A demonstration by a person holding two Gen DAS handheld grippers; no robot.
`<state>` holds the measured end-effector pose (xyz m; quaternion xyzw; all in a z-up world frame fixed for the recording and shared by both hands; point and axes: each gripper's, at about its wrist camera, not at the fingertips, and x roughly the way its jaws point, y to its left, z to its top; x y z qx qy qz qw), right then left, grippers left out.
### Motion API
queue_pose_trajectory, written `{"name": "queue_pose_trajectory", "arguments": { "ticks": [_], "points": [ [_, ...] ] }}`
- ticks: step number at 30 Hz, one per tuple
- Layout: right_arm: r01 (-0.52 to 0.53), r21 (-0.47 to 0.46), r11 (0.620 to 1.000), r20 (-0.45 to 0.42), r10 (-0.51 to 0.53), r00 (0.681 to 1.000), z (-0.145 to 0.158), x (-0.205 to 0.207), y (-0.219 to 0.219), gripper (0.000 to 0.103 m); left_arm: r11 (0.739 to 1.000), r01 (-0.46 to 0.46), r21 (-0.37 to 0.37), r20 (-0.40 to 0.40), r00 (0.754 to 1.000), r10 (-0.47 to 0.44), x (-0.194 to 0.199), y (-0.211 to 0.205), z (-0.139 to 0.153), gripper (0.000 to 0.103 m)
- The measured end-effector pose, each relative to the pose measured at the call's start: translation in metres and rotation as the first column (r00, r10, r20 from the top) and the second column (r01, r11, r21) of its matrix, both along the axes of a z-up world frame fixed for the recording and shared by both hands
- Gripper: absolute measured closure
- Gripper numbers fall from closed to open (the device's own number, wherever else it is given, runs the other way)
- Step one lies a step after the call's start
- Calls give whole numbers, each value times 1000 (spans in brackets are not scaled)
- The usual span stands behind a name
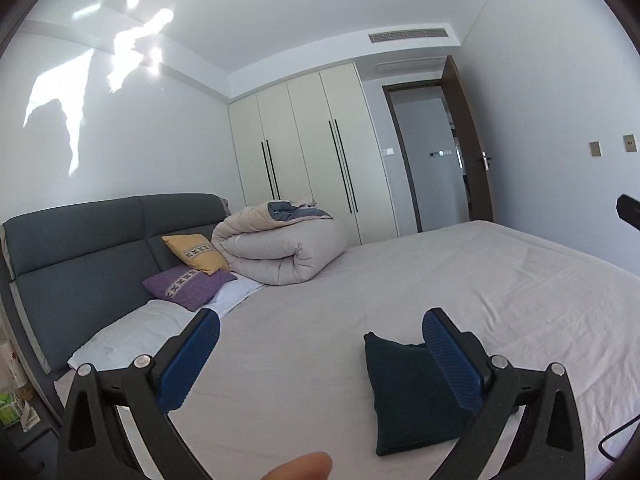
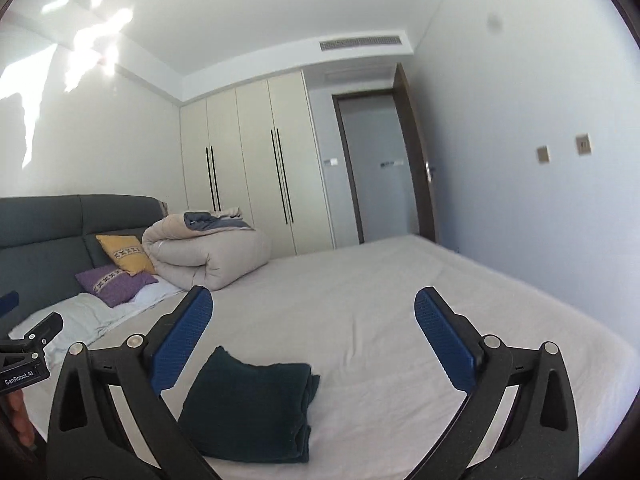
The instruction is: Fold small clothes
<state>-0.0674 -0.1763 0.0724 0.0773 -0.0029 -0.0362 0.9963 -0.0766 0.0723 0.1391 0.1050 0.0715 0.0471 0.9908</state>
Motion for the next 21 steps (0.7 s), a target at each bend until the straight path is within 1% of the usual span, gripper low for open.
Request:
{"name": "queue_pose_trajectory", "arguments": {
  "ticks": [1,3,5,7,8,9,10,11,13,15,17,18,21],
  "points": [
    [12,-28,1000,5,-12,1000,8,-8,5,0,1000,5,-16,-8,1000,-5,-3,2,3,0],
    [-1,-50,999,9,2,1000,19,-20,12,0,998,-15,-61,-22,1000,13,-7,9,7,0],
    [-48,-41,998,2,48,999,25,-30,16,0,994,-31,-100,-81,996,22,-1,14,6,0],
    [-87,-36,996,-53,85,995,25,-33,21,0,992,-25,-123,-140,990,8,4,15,-4,0],
    [-103,-30,994,-104,99,990,22,-32,23,0,992,-28,-122,-178,984,6,8,15,-9,0],
    [-117,-20,993,-157,112,981,17,-28,24,0,992,-28,-121,-213,977,2,13,13,-17,0],
    [-126,-6,992,-215,122,969,9,-23,26,0,991,-13,-130,-250,968,-20,16,13,-23,0],
    [-123,0,992,-253,119,960,1,-20,27,0,989,3,-149,-287,957,-46,21,12,-30,0],
    [-102,4,995,-330,98,939,-17,-10,28,0,978,29,-204,-369,923,-104,30,11,-43,0],
    [-99,11,995,-384,96,919,-34,1,30,0,968,37,-250,-406,903,-139,33,10,-53,0],
    [-70,-12,997,-433,58,899,-49,10,33,0,968,30,-251,-451,881,-145,39,9,-65,0],
    [-67,-20,998,-448,51,892,-54,13,35,0,968,26,-248,-465,874,-142,37,7,-71,0],
    [-63,-13,998,-481,48,875,-66,19,35,0,967,8,-255,-483,865,-135,39,8,-81,0]
  ]
}}
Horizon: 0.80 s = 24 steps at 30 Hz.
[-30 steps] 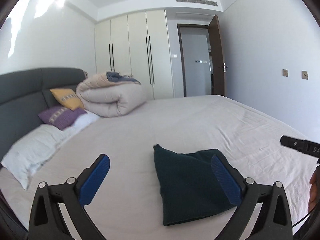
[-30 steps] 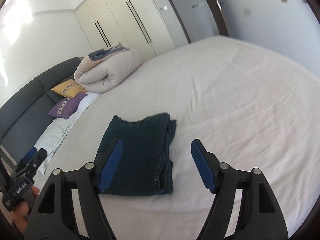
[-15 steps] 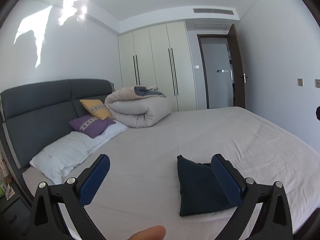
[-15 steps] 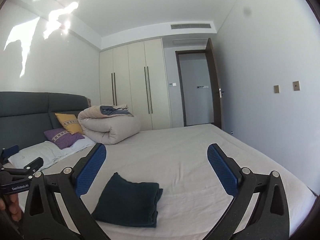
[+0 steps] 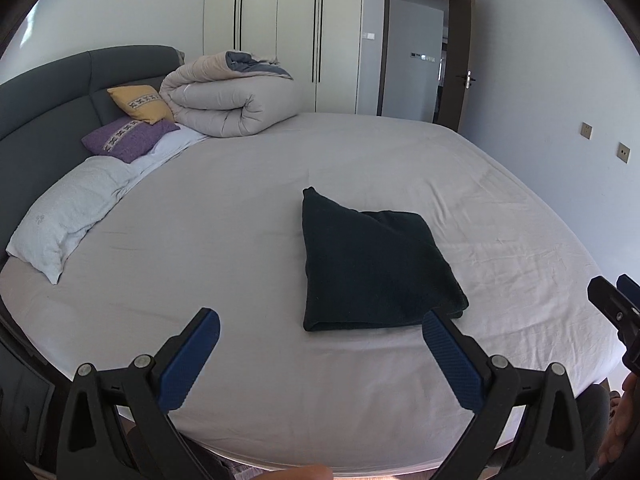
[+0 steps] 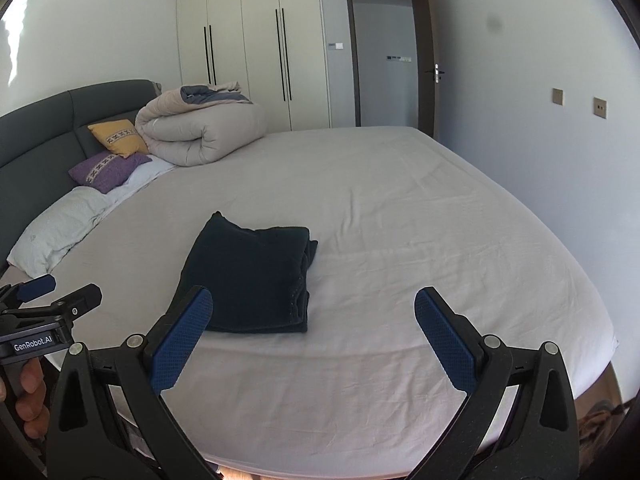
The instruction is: Fold small clothes
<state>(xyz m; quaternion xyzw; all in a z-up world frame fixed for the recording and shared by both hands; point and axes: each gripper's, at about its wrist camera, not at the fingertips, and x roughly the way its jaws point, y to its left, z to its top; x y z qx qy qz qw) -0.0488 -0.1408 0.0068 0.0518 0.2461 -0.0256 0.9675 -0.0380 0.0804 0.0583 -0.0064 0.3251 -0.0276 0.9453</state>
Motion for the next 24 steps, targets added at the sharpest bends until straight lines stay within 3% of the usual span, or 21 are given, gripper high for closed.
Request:
{"name": "queue_pose_trajectory", "arguments": {
  "ticks": [9,24],
  "points": [
    [30,39,999,-136,-24,990,-34,29,-3,0,1000,-5,-1,-31,1000,5,6,3,-15,0],
    [-17,1,1000,-180,17,984,-47,36,25,0,1000,-10,-6,-42,999,10,11,11,-22,0]
  ]
}}
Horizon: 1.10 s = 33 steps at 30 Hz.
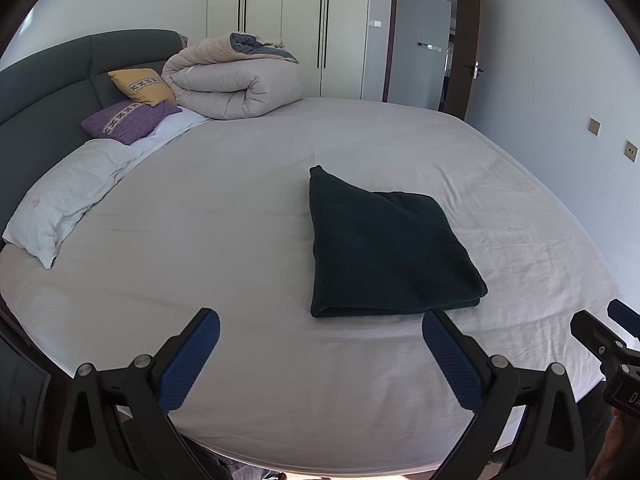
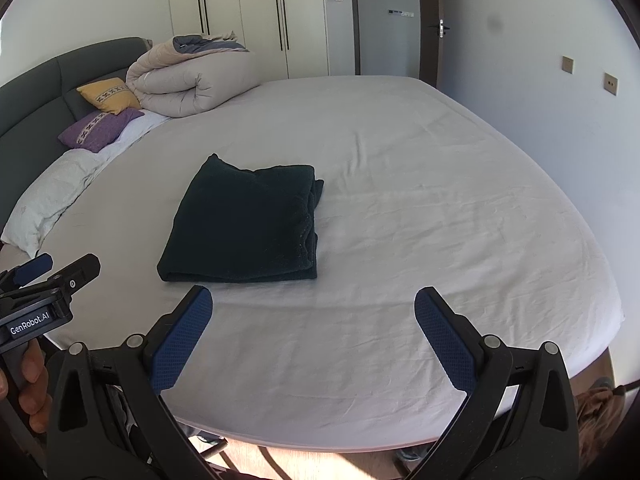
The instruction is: Fold small clothes
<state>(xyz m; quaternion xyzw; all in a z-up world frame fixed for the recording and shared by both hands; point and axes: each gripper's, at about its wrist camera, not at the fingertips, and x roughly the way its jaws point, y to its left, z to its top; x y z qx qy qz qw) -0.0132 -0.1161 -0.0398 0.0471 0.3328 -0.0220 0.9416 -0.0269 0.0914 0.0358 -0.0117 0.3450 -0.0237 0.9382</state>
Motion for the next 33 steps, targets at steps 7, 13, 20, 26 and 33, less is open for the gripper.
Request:
{"name": "queue_pose_trajectory", "arguments": {
  "ticks": [7,13,20,26,33],
  "points": [
    [-6,4,1000,-6,6,1000,-3,3,9,0,1000,5,-7,-4,1000,-5,1,1,-2,0],
    [-8,8,1000,-14,9,1000,-7,7,10,0,1000,4,-5,-10,1000,-5,3,2,-4,0],
    [-8,9,1000,-20,8,1000,-11,11,11,0,1000,5,-5,-13,1000,-5,3,2,-6,0],
    [-8,9,1000,-27,8,1000,-15,13,13,0,1000,4,-7,-14,1000,-4,3,3,-6,0],
    [-5,7,1000,-31,6,999,-20,13,17,0,1000,4,-8,-14,1000,-4,3,3,-7,0]
  ]
}}
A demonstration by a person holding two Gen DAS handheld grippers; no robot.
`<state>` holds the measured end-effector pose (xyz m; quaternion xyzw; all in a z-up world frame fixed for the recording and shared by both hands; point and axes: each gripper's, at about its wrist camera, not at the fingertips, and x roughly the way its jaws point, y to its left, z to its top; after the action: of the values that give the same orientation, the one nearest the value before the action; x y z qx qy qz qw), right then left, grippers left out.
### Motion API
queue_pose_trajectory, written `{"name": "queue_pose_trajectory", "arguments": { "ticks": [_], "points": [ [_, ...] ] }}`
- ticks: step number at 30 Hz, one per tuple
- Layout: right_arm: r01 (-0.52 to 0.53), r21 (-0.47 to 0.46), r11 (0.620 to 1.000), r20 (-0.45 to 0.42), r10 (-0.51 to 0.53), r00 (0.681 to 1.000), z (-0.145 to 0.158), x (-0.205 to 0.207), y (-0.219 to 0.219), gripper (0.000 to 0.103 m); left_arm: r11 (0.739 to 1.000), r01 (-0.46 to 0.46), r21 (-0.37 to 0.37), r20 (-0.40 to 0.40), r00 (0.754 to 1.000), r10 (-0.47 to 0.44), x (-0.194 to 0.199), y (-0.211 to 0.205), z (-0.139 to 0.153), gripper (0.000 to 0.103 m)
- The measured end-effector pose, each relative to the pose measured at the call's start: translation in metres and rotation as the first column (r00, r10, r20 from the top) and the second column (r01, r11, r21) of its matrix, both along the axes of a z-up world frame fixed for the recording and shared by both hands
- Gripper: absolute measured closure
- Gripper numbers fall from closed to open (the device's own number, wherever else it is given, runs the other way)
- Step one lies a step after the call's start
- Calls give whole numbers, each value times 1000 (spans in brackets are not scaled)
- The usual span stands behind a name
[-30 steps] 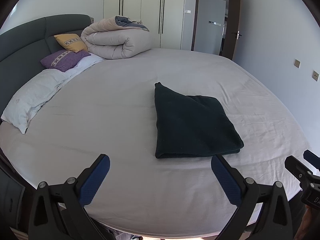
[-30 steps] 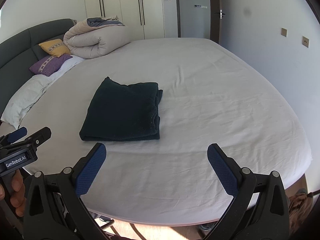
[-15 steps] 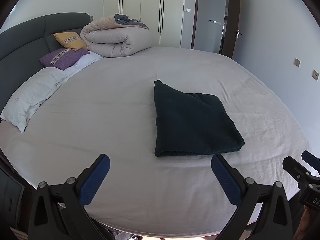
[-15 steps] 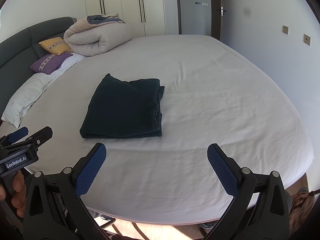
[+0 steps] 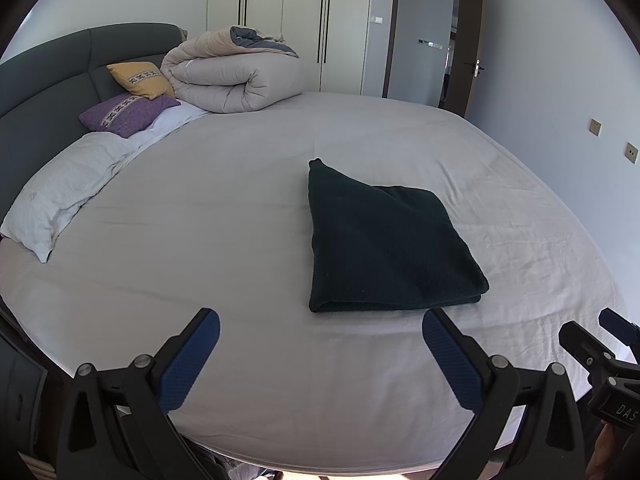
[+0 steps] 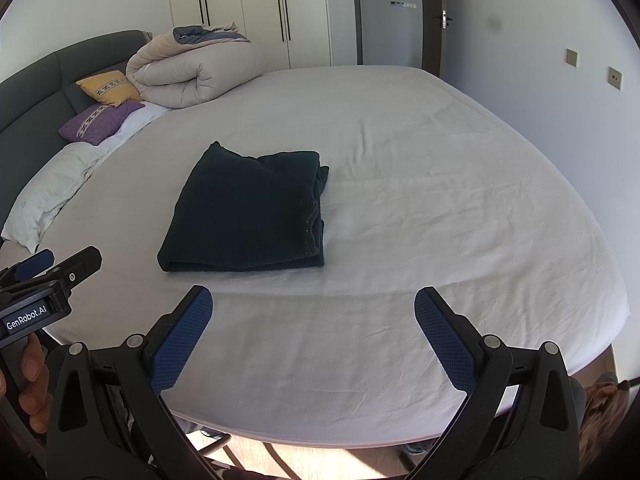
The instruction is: Fold small clothes
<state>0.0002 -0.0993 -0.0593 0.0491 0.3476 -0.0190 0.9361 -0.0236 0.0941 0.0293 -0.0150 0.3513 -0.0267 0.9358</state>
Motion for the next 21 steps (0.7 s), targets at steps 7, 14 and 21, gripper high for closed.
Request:
{"name": "queue_pose_trajectory", "arguments": {
  "ticks": [7,14,21],
  "points": [
    [2,2,1000,0,-2,1000,-1,0,1,0,1000,0,0,3,1000,0,-1,-1,-2,0],
    [5,1,1000,3,-5,1000,-2,-1,2,0,1000,4,2,4,1000,-4,-2,-5,-3,0],
    [6,7,1000,-7,-6,1000,-5,-1,3,0,1000,7,1,-3,1000,-7,-3,-7,-3,0]
  ]
}}
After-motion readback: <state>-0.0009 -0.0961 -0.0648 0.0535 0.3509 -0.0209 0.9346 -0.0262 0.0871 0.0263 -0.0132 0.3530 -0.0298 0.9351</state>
